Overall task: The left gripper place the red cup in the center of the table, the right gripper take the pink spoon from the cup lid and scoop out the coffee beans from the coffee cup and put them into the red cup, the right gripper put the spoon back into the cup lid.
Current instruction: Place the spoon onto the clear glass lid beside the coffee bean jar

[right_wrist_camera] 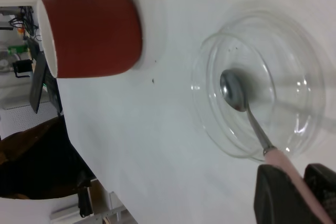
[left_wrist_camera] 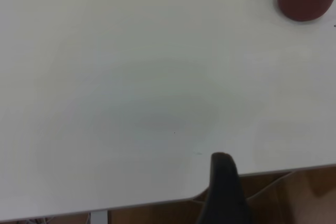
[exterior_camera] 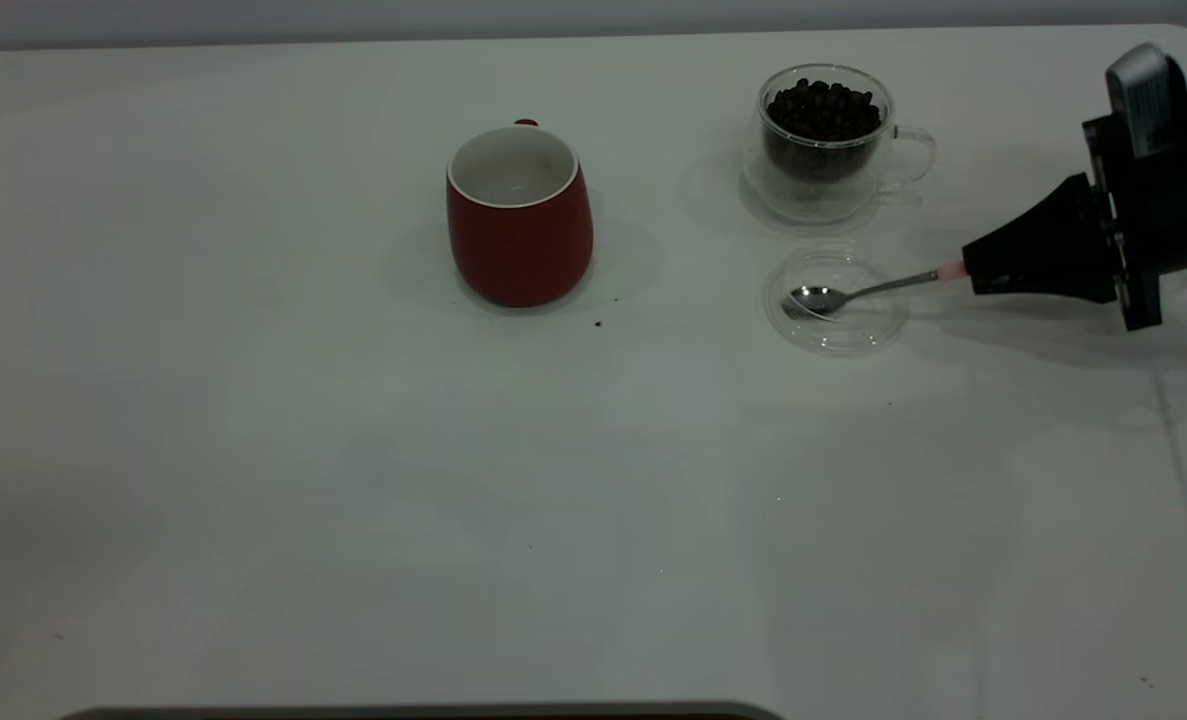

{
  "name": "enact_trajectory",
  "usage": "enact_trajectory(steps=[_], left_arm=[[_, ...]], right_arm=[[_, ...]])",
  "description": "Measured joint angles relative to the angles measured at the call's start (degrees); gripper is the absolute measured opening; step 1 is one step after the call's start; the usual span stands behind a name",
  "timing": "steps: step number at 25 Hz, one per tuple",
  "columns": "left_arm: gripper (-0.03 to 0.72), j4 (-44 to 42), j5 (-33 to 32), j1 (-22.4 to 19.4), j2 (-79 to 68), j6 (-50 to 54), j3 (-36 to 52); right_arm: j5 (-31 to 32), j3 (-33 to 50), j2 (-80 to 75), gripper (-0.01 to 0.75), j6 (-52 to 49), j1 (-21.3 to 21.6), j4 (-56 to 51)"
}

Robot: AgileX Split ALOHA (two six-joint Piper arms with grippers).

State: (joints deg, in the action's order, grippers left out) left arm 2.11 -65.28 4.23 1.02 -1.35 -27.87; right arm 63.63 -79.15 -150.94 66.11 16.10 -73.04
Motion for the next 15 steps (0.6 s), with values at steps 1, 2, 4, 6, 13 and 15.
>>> enact_trajectory(steps=[1,2,4,6,13,15], left_arm=[[0.586,0.0,0.0,0.0,0.0,0.0,0.0],[0.586,0.0,0.0,0.0,0.0,0.0,0.0],[0.586,0.0,0.0,0.0,0.0,0.1,0.0],[0.586,0.0,0.0,0.0,0.0,0.1,0.0],[0.586,0.0,0.0,0.0,0.0,0.1,0.0],[0.586,0.0,0.0,0.0,0.0,0.1,0.0]], right_arm=[[0.0,0.0,-0.1,0.108,0.0,-0.1,0.0],[0.0,0.0,-0.1,0.115,0.0,-0.1,0.0],[-0.1,0.0,-0.1,0.142,0.2,-0.4,0.0],[-0.1,0.0,-0.2,0.193,0.8,-0.6,0.0],[-0.1,0.0,0.0,0.440,3.1,-1.3,0.0],[-0.8,0.0,0.5,0.496,4.8,-1.3,-0.1]])
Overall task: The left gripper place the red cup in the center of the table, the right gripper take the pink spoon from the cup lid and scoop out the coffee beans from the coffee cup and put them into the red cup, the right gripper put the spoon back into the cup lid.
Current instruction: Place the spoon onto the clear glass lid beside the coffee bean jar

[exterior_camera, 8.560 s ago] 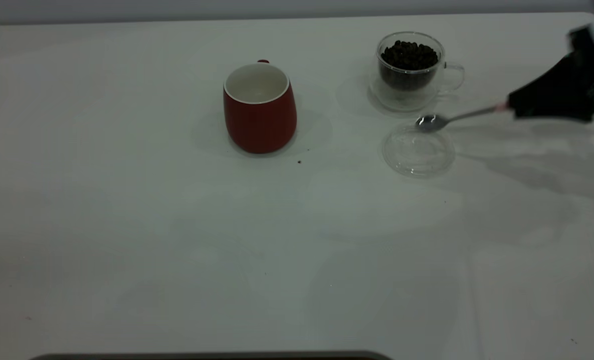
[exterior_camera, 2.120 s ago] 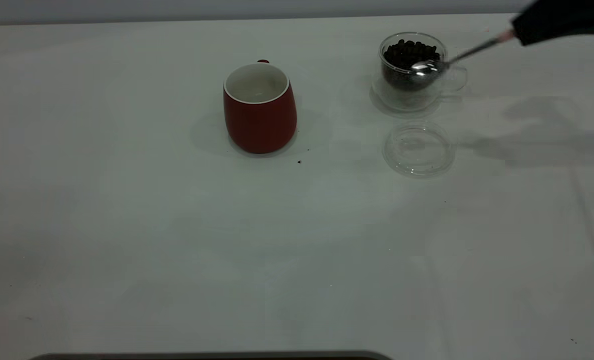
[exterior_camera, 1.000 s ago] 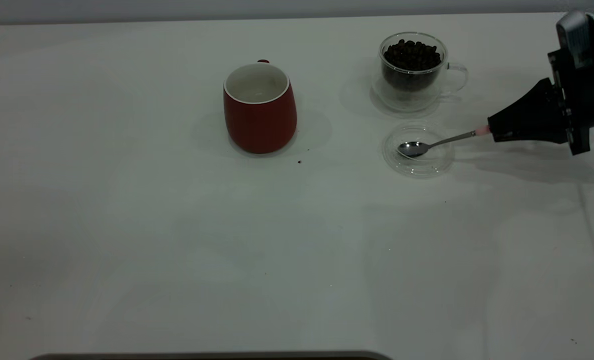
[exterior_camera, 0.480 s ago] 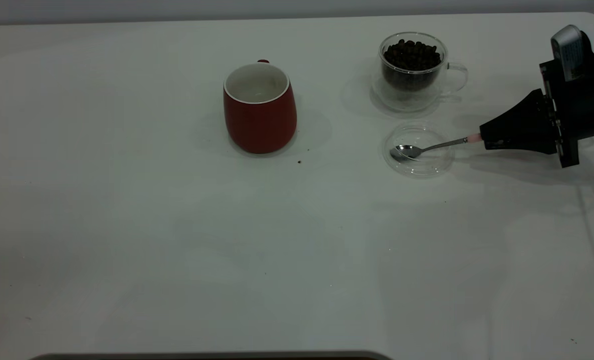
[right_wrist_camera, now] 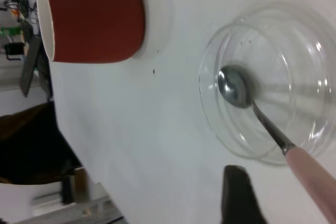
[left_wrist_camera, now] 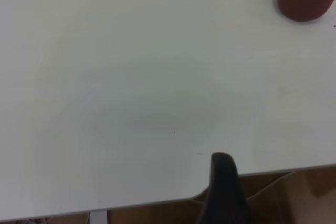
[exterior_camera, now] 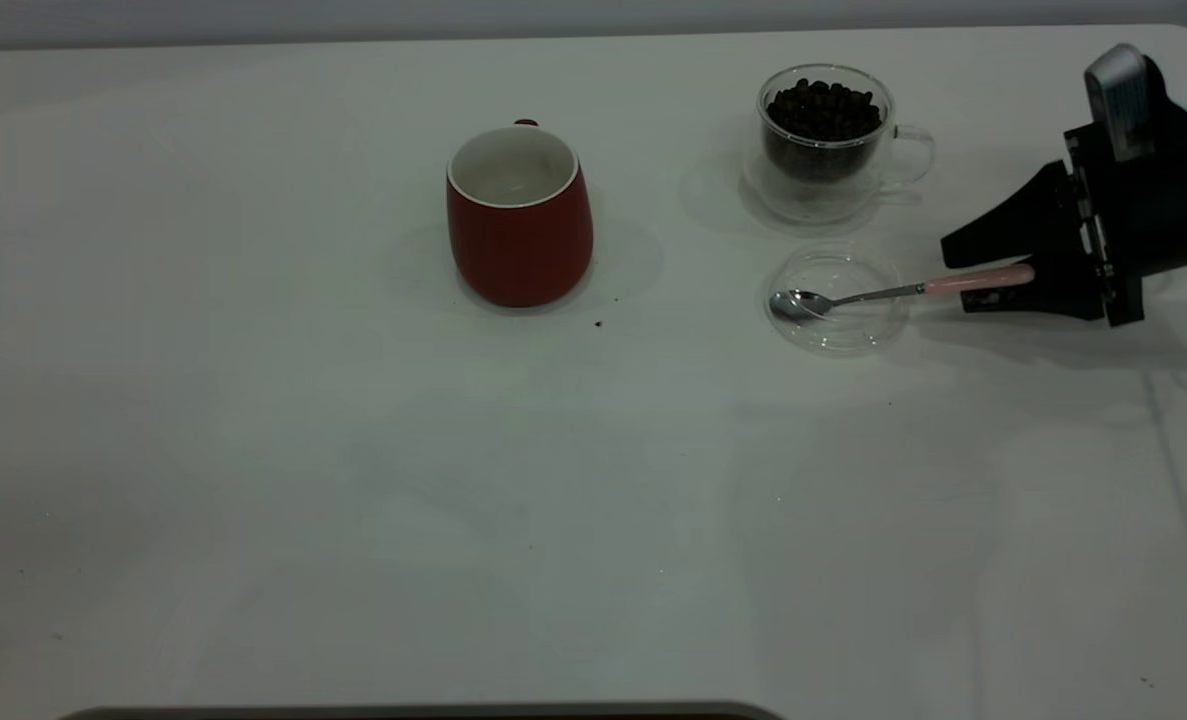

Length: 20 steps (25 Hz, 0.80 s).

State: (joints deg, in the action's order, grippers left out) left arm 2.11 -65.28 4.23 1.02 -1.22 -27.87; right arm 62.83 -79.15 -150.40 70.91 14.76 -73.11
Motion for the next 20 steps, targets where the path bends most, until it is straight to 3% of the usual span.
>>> enact_trajectory(steps=[6,12,20], left_arm=[[0.586,0.0,0.0,0.0,0.0,-0.1,0.0],[0.586,0.0,0.0,0.0,0.0,-0.1,0.0],[0.586,0.0,0.0,0.0,0.0,-0.1,0.0]], right_arm=[[-4.1,0.0,1.8,0.583,3.2,-0.2,-0.2],[-7.7,0.0,2.5,0.584,6.0,-1.0,-0.3],[-18.2,0.0,7.9,0.584,10.8,-2.2,0.5]])
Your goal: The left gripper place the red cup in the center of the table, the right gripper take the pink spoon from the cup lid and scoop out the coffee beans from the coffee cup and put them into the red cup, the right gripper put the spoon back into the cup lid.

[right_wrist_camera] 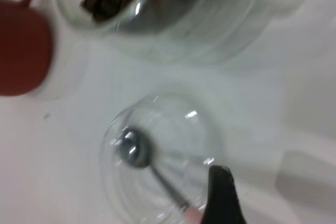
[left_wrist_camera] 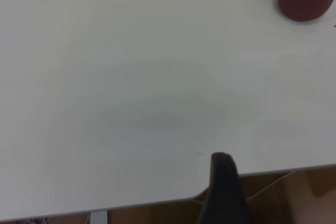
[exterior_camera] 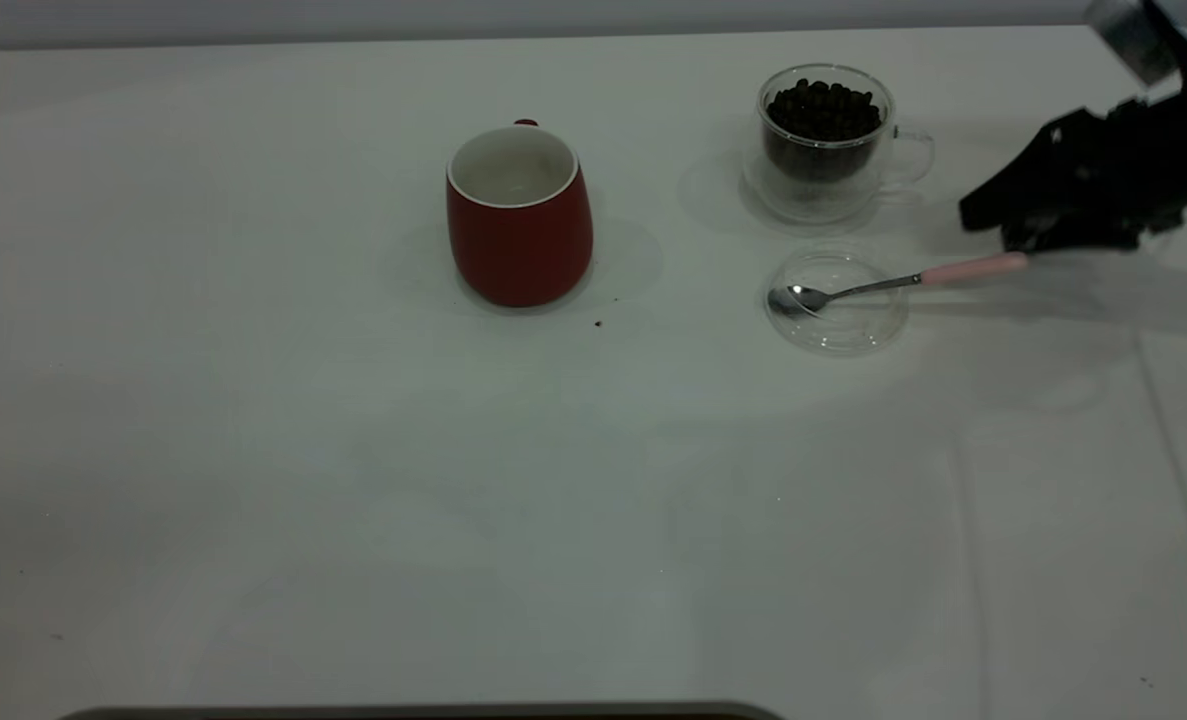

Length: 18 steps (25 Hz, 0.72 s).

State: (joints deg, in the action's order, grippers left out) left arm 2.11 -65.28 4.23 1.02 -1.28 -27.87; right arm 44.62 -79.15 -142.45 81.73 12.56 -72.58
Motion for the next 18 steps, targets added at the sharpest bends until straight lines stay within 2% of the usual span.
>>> enact_trajectory(steps=[3,6,8,10,13,18], left_arm=[[0.586,0.0,0.0,0.0,0.0,0.0,0.0],[0.586,0.0,0.0,0.0,0.0,0.0,0.0],[0.586,0.0,0.0,0.0,0.0,-0.1,0.0],[0.586,0.0,0.0,0.0,0.0,-0.1,0.0],[0.586,0.0,0.0,0.0,0.0,-0.1,0.0],[0.586,0.0,0.0,0.0,0.0,-0.1,0.0]], right_arm=[[-0.5,0.1,6.2,0.584,-4.8,-0.1,3.3],[2.5,0.1,13.8,0.584,-18.3,-0.1,6.5],[7.5,0.1,18.8,0.583,-28.0,-0.7,8.4],[14.2,0.1,24.4,0.581,-31.9,-1.9,11.5],[22.0,0.1,32.7,0.573,-35.3,-5.0,22.5],[24.5,0.2,46.9,0.556,-52.5,-8.6,43.2]])
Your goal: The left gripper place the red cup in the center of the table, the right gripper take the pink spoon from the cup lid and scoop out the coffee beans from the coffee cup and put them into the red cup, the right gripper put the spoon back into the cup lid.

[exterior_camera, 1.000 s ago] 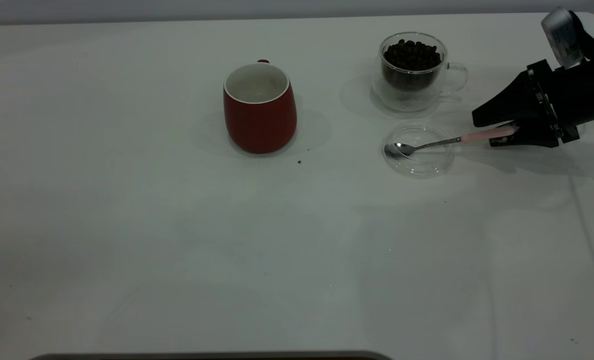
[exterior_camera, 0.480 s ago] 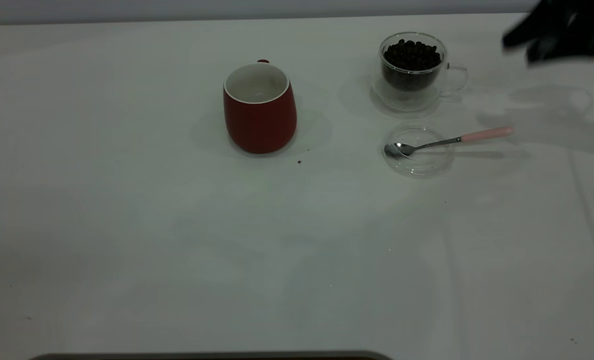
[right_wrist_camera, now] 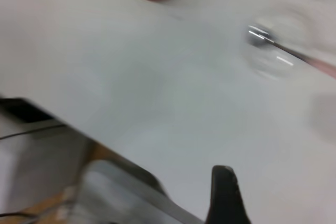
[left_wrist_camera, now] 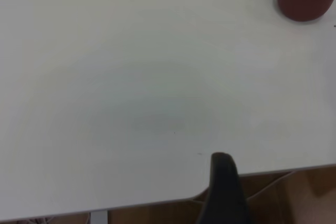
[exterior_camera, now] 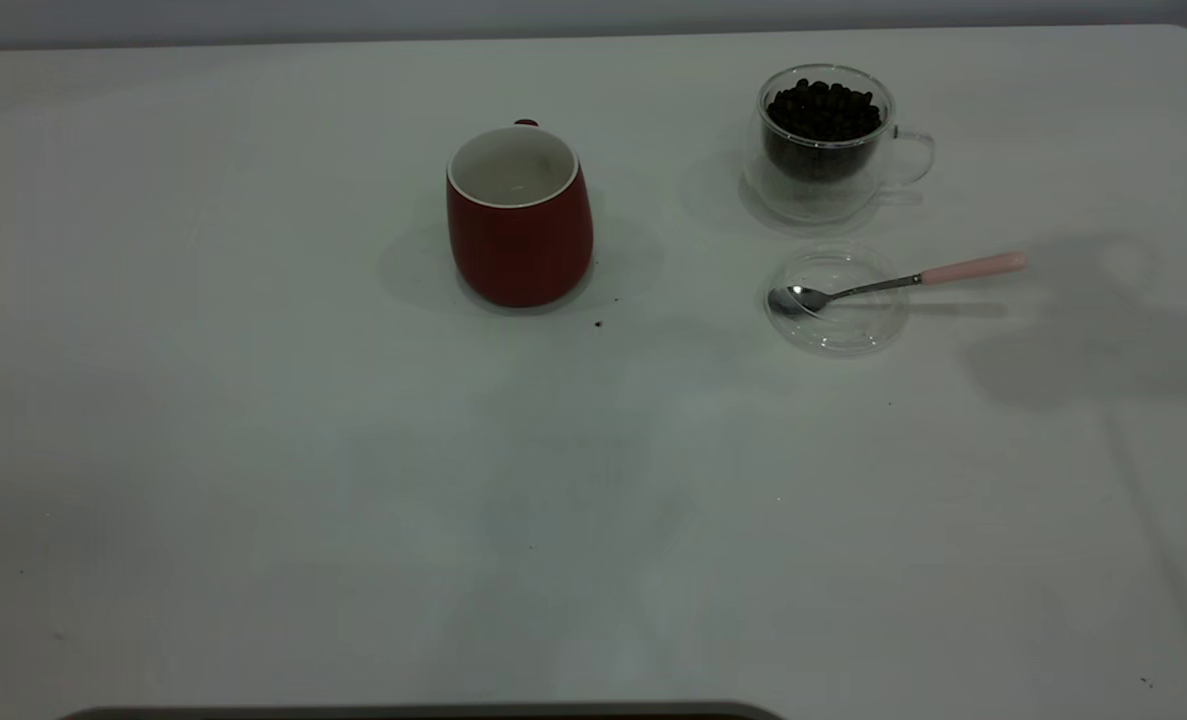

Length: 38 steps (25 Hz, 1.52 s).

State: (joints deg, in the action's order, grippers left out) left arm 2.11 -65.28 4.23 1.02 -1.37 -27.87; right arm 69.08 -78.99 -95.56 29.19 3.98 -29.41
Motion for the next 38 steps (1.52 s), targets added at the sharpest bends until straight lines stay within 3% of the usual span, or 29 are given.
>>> enact_trajectory(steps=[4,9,15,21,38], left_arm=[[0.586,0.0,0.0,0.0,0.0,0.0,0.0],[0.586,0.0,0.0,0.0,0.0,0.0,0.0],[0.586,0.0,0.0,0.0,0.0,0.0,0.0],[0.586,0.0,0.0,0.0,0.0,0.0,0.0],[0.586,0.0,0.0,0.0,0.0,0.1,0.0]], right_arm=[[0.4,3.7,11.3,0.539,-12.9,-3.3,13.3],[1.0,17.5,26.4,0.534,-21.0,-4.5,21.6],[-0.3,38.3,43.7,0.534,-25.4,-4.5,27.5],[-4.7,50.8,56.3,0.532,-27.2,-4.5,27.8],[-5.4,52.0,86.7,0.458,-28.2,-4.5,27.9]])
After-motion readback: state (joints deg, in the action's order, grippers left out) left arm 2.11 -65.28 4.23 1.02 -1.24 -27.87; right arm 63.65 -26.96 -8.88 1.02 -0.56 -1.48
